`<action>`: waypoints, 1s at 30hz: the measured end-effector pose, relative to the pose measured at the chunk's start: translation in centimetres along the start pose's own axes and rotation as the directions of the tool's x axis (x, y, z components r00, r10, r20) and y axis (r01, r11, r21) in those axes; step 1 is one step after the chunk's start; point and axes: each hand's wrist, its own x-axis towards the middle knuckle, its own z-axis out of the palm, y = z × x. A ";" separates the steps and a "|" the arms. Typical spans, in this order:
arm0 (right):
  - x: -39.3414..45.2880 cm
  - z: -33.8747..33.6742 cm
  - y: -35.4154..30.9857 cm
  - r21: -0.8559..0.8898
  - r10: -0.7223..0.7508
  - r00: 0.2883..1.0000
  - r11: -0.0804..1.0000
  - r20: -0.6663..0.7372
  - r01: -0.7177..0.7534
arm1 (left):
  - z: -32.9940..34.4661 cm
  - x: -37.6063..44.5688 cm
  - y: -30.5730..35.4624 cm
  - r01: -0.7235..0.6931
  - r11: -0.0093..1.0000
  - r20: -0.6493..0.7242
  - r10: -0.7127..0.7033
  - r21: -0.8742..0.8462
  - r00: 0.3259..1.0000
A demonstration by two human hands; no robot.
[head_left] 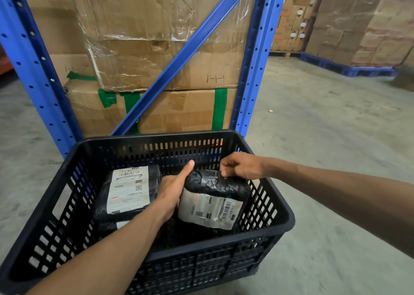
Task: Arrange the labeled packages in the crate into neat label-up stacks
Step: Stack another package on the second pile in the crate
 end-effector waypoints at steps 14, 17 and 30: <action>1.8 -2.7 -1.2 0.496 0.048 0.993 0.868 -0.105 0.011 | -1.5 -0.3 3.1 -0.240 0.970 0.049 0.238 0.035 0.970; 2.0 -3.0 -1.5 0.704 0.129 0.974 0.709 -0.188 0.043 | -1.9 -0.5 2.8 -0.110 0.971 -0.037 0.105 -0.214 0.994; 2.8 1.5 -1.9 0.759 0.278 0.902 0.646 -0.330 0.078 | -1.3 -0.8 4.7 0.223 0.718 0.016 -0.284 -0.660 0.959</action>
